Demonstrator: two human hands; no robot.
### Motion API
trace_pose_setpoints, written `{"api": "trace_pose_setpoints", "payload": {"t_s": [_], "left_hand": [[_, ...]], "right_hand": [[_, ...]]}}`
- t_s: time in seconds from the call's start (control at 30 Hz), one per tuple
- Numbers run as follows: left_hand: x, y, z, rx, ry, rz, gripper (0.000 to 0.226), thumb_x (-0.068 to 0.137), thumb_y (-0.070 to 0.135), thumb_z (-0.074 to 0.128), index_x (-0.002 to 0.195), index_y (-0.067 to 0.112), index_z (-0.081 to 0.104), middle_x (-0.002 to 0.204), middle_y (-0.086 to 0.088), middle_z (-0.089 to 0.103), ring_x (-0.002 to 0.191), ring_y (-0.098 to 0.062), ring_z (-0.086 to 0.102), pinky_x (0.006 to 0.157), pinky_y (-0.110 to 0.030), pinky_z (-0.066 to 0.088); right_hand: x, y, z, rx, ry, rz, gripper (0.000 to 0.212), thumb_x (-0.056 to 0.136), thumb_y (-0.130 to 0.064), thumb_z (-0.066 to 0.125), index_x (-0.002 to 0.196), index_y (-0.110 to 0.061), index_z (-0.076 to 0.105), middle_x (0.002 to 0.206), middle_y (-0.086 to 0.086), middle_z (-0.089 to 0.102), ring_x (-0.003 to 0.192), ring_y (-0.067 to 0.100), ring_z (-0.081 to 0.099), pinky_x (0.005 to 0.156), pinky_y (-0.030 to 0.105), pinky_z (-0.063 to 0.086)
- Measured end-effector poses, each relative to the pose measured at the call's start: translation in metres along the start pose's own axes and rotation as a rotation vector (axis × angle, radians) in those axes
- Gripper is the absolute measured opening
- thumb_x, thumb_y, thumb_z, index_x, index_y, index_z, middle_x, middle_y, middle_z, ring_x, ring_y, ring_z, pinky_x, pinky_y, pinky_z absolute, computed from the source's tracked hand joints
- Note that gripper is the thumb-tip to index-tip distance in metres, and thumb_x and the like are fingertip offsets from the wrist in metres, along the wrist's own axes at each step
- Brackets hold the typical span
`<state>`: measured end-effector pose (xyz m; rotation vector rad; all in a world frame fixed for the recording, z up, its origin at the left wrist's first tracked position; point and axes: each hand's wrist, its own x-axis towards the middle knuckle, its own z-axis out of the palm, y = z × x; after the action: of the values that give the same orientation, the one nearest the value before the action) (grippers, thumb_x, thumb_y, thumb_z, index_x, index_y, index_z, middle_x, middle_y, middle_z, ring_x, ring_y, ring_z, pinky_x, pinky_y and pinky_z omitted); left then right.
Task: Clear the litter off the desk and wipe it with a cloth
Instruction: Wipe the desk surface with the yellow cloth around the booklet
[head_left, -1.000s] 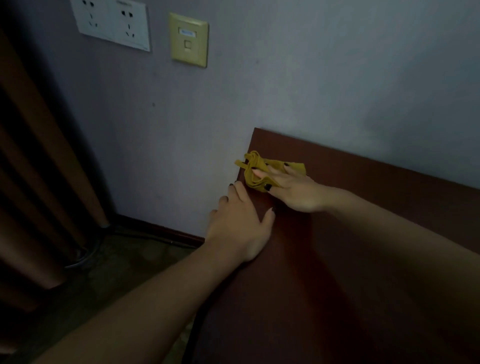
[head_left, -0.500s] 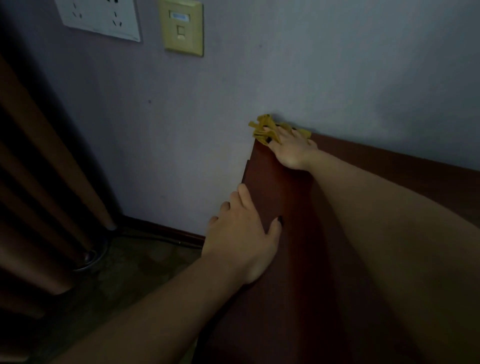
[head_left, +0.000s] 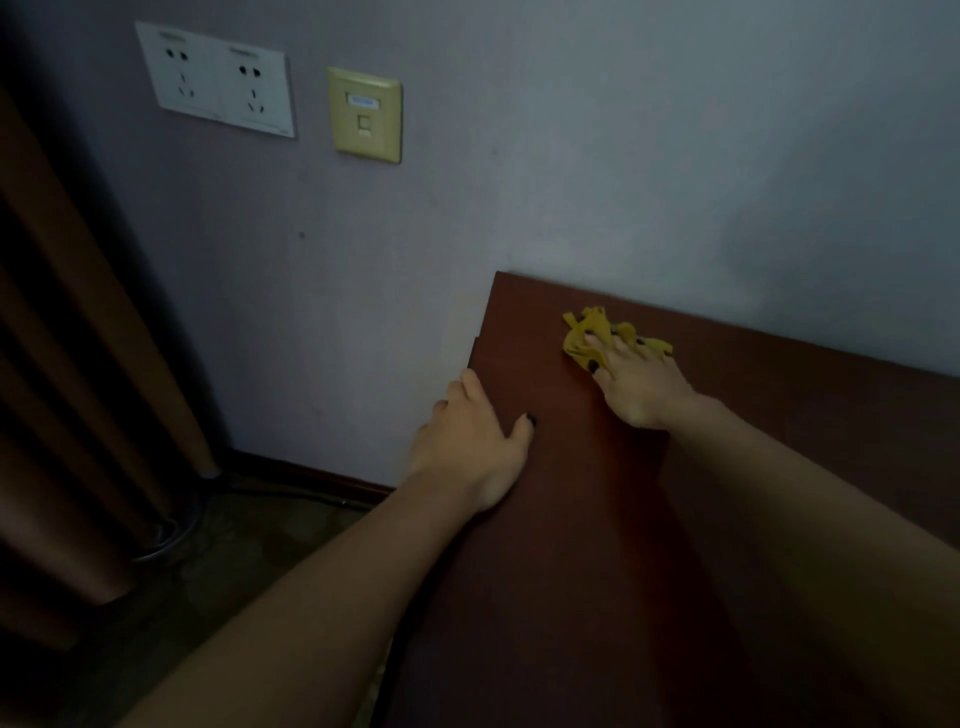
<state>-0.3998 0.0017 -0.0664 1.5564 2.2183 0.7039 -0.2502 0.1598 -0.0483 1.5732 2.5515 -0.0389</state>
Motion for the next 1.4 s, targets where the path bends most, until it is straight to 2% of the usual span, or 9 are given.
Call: {"api": "trace_pose_setpoints", "payload": {"t_s": [0.13,0.23,0.37,0.53,0.73,0.87,1.0,1.2,1.4], "left_hand": [[-0.001,0.002,-0.002,0.017,0.018,-0.012,0.073,0.094,0.052,0.035,0.146,0.005,0.013,0.143,-0.012,0.034,0.126,-0.028,0.04,0.1,-0.042,0.04],[-0.001,0.004,-0.002,0.038,0.022,-0.013,0.075,0.094,0.054,0.035,0.145,0.003,0.014,0.143,-0.014,0.034,0.126,-0.028,0.04,0.099,-0.041,0.039],[0.0,0.004,0.001,0.091,0.044,-0.005,0.081,0.09,0.058,0.038,0.144,0.003,0.015,0.141,-0.013,0.036,0.126,-0.027,0.04,0.096,-0.041,0.04],[0.004,0.001,0.004,0.136,0.068,0.009,0.083,0.088,0.061,0.037,0.144,0.005,0.014,0.139,-0.012,0.037,0.124,-0.027,0.041,0.096,-0.04,0.039],[0.003,-0.003,0.004,0.109,0.072,0.015,0.08,0.088,0.064,0.034,0.144,0.009,0.018,0.138,-0.009,0.039,0.121,-0.025,0.044,0.094,-0.039,0.039],[0.003,-0.004,0.004,0.076,0.069,0.04,0.08,0.089,0.062,0.034,0.147,0.012,0.013,0.139,-0.007,0.038,0.12,-0.023,0.044,0.094,-0.035,0.039],[0.003,-0.005,0.004,0.065,0.093,0.043,0.073,0.089,0.062,0.033,0.144,0.016,0.018,0.132,-0.003,0.042,0.112,-0.02,0.047,0.089,-0.033,0.04],[0.002,-0.004,0.006,0.051,0.069,0.037,0.08,0.09,0.06,0.034,0.149,0.013,0.009,0.143,-0.007,0.035,0.124,-0.023,0.042,0.099,-0.035,0.038],[0.001,0.0,0.003,0.044,0.01,0.011,0.093,0.088,0.063,0.039,0.15,0.005,0.0,0.148,-0.012,0.027,0.133,-0.026,0.031,0.105,-0.04,0.035]], "right_hand": [[-0.035,-0.009,0.008,0.019,0.011,-0.145,0.05,0.102,-0.033,0.025,0.149,-0.033,0.009,0.159,0.0,0.003,0.145,0.03,0.0,0.116,0.045,0.006],[-0.04,-0.021,0.009,0.097,-0.059,-0.192,0.047,0.102,-0.04,0.022,0.146,-0.043,0.01,0.158,-0.007,-0.001,0.145,0.029,-0.008,0.116,0.044,-0.002],[-0.022,-0.033,0.008,0.184,-0.104,-0.271,0.044,0.101,-0.045,0.018,0.142,-0.053,0.005,0.158,-0.013,-0.005,0.144,0.023,-0.015,0.113,0.042,-0.009],[0.027,-0.052,0.009,0.129,-0.038,-0.342,0.045,0.099,-0.052,0.015,0.141,-0.055,0.001,0.158,-0.014,-0.004,0.145,0.021,-0.01,0.114,0.043,-0.005],[0.089,-0.046,0.001,0.142,0.054,-0.227,0.05,0.098,-0.043,0.019,0.147,-0.043,0.009,0.159,-0.008,0.002,0.146,0.021,0.001,0.116,0.044,0.001],[0.11,-0.02,-0.003,0.125,0.115,-0.143,0.05,0.099,-0.04,0.017,0.149,-0.036,0.012,0.159,-0.003,0.009,0.145,0.024,0.008,0.117,0.045,0.005],[0.117,0.018,-0.005,0.135,0.094,-0.043,0.052,0.099,-0.038,0.018,0.15,-0.032,0.011,0.159,-0.002,0.009,0.145,0.024,0.007,0.117,0.042,0.005],[0.081,0.075,0.003,0.164,0.015,0.117,0.052,0.099,-0.04,0.016,0.149,-0.036,0.003,0.159,-0.005,0.0,0.146,0.024,-0.001,0.118,0.044,0.001],[0.004,0.061,0.012,0.113,-0.028,0.03,0.05,0.1,-0.04,0.021,0.146,-0.046,0.003,0.159,-0.01,-0.002,0.146,0.023,-0.004,0.116,0.047,0.001]]}}
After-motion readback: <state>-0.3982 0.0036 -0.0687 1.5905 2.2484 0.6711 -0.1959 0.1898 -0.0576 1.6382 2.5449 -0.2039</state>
